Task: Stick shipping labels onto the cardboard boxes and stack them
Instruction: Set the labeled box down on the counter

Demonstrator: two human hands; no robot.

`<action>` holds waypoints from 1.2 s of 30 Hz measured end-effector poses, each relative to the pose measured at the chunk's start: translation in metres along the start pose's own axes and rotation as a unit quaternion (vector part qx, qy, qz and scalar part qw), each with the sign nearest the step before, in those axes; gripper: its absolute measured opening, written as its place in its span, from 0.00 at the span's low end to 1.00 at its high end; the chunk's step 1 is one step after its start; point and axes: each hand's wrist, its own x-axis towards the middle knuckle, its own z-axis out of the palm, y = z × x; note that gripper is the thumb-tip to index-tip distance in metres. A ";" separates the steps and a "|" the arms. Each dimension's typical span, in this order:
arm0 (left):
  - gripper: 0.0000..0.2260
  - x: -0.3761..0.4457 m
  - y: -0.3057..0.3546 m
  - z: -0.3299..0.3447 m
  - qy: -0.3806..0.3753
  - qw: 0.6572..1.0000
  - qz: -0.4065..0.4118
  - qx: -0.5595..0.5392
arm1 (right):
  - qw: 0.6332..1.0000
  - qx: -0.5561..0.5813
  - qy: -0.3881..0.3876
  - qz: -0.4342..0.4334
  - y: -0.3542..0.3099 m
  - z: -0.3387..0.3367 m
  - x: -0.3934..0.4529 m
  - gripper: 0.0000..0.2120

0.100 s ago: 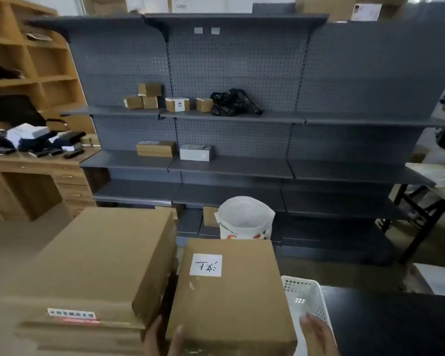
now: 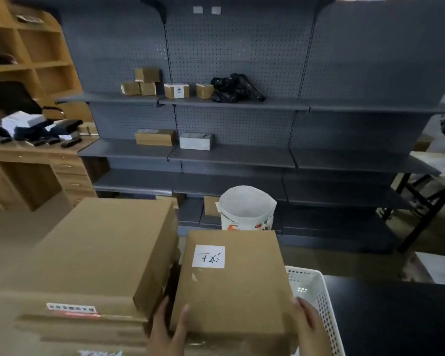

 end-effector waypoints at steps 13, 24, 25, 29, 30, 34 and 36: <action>0.28 0.003 0.014 -0.003 -0.065 0.993 0.032 -0.096 | 0.995 -0.080 -0.054 -0.026 -0.017 0.019 -0.016 0.17; 0.27 -0.020 0.012 -0.015 -0.094 0.988 0.071 -0.100 | 0.998 -0.033 -0.021 -0.039 -0.021 0.002 -0.042 0.10; 0.28 -0.025 0.012 -0.018 -0.097 0.988 0.075 -0.099 | 0.998 -0.032 -0.018 -0.043 -0.020 -0.002 -0.049 0.10; 0.27 -0.057 0.004 -0.030 -0.100 0.986 0.095 -0.092 | 0.999 -0.017 -0.021 -0.047 -0.012 -0.032 -0.080 0.11; 0.27 -0.068 0.001 -0.034 -0.102 0.986 0.101 -0.091 | 0.998 -0.018 -0.022 -0.051 -0.009 -0.041 -0.088 0.12; 0.28 -0.115 -0.020 -0.054 -0.105 0.985 0.123 -0.063 | 0.997 -0.019 -0.015 -0.070 0.013 -0.072 -0.122 0.11; 0.27 -0.141 -0.035 -0.063 -0.099 0.985 0.133 -0.053 | 0.997 -0.020 -0.011 -0.067 0.029 -0.088 -0.138 0.12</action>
